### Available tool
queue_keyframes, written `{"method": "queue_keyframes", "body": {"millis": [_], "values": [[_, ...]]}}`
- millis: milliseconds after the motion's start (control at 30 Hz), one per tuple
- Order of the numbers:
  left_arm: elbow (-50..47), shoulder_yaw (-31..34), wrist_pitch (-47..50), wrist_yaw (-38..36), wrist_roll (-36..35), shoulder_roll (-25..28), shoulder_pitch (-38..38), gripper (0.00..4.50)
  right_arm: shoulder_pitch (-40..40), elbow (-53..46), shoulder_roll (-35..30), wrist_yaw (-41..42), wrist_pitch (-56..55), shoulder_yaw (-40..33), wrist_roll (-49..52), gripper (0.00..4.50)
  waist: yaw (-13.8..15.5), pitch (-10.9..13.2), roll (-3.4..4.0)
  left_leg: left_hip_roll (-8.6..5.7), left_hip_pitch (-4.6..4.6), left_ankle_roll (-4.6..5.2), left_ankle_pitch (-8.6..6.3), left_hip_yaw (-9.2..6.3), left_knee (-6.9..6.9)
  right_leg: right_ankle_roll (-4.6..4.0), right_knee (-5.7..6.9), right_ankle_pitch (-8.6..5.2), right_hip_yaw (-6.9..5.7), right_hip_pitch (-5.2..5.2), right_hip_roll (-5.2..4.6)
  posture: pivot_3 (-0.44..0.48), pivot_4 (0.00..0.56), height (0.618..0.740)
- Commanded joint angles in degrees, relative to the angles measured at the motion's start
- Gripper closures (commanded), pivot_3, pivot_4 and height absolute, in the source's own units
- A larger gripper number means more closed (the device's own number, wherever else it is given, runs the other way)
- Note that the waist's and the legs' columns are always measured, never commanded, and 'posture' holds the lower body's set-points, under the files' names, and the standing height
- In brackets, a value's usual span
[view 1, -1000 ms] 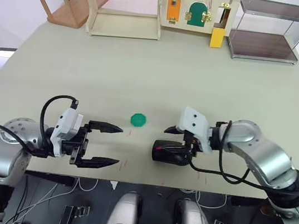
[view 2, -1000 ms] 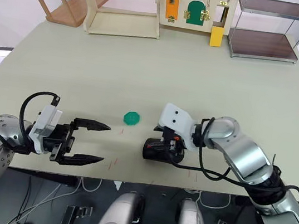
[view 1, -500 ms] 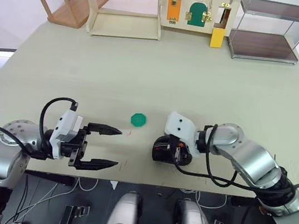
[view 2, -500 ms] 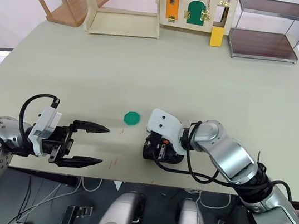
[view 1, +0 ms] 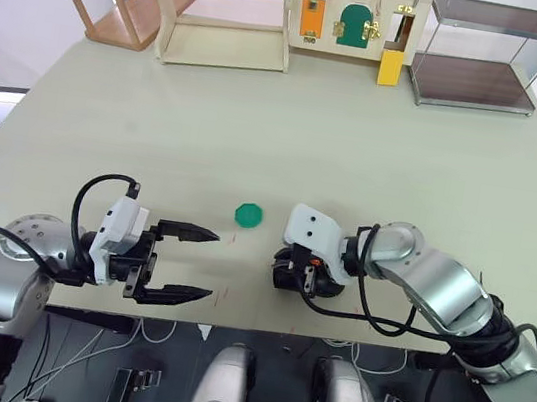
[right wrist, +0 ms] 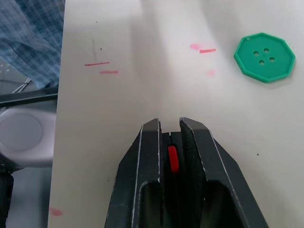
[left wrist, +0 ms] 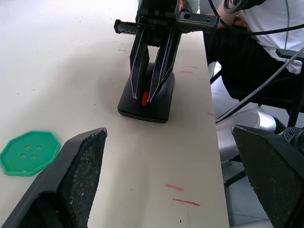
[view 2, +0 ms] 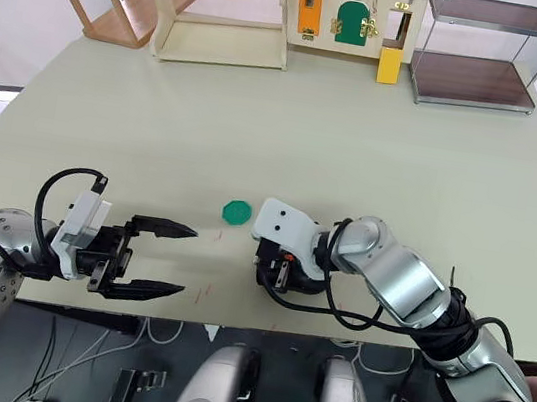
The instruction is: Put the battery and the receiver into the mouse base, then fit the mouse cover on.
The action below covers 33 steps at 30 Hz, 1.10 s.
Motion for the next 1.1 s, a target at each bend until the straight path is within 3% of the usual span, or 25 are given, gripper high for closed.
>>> {"method": "queue_keyframes", "body": {"millis": [33, 67, 167, 233, 600, 933, 1100], "values": [[-0.89, 0.78, -0.51, -0.56, -0.46, 0.48, 0.03, 0.00, -1.35, -1.13, 0.08, -0.12, -0.16, 0.28, -0.54, 3.83, -0.01, 0.00, 0.00, 0.00, 0.00, 0.00, 0.00, 0.00, 0.00, 0.00, 0.00, 0.00, 0.00, 0.00, 0.00, 0.000, 0.150, 0.740], [-0.93, 0.83, -0.50, -0.54, -0.47, 0.49, 0.10, 0.00, -1.28, -1.32, 0.02, 0.55, 0.05, 0.22, 0.13, 3.83, -0.01, 0.00, 0.00, 0.00, 0.00, 0.00, 0.00, 0.00, 0.00, 0.00, 0.00, 0.00, 0.00, 0.00, 0.00, 0.000, 0.150, 0.740], [-1.03, 0.92, -0.48, -0.55, -0.49, 0.53, 0.26, 0.00, -1.29, -1.56, 0.08, 0.55, 0.23, 0.31, 0.18, 3.23, -0.01, 0.00, 0.00, 0.00, 0.00, 0.00, 0.00, -0.01, 0.00, 0.00, 0.00, 0.00, 0.00, 0.00, 0.00, 0.000, 0.150, 0.740], [-1.04, 0.91, -0.51, -0.57, -0.48, 0.54, 0.27, 0.00, -1.35, -1.29, 0.48, -0.41, -0.10, 0.39, -0.58, 2.33, -0.01, 0.00, 0.00, 0.00, 0.00, 0.00, 0.00, 0.00, 0.00, 0.00, 0.00, 0.00, 0.00, 0.00, 0.00, 0.000, 0.150, 0.740], [-0.69, 0.80, -0.69, -0.55, -0.25, 0.41, -0.05, 0.00, -1.90, 0.15, 0.23, -0.34, -0.05, 2.28, -2.30, 2.33, -0.02, 0.00, 0.00, 0.00, 0.00, 0.00, 0.00, 0.00, 0.00, 0.00, 0.00, 0.00, 0.00, 0.00, 0.00, 0.000, 0.150, 0.740], [-0.09, 0.57, -1.06, -0.75, -0.01, 0.29, -0.58, 0.00, -4.11, 1.36, -2.49, -0.23, 5.27, 9.39, -5.57, 2.33, 0.14, -0.02, -0.02, 0.00, 0.01, 0.00, 0.00, -0.01, 0.00, 0.00, 0.00, 0.00, -0.01, 0.00, -0.01, 0.000, 0.150, 0.740], [-0.01, 0.55, -1.13, -0.87, -0.05, 0.32, -0.61, 0.00, -3.15, 0.52, -0.98, -1.32, 5.12, 6.69, -4.36, 2.33, 0.15, -0.03, -0.03, -0.02, 0.01, 0.00, 0.00, 0.00, 0.02, 0.00, -0.01, 0.00, -0.02, 0.02, -0.05, 0.000, 0.150, 0.740]]}}
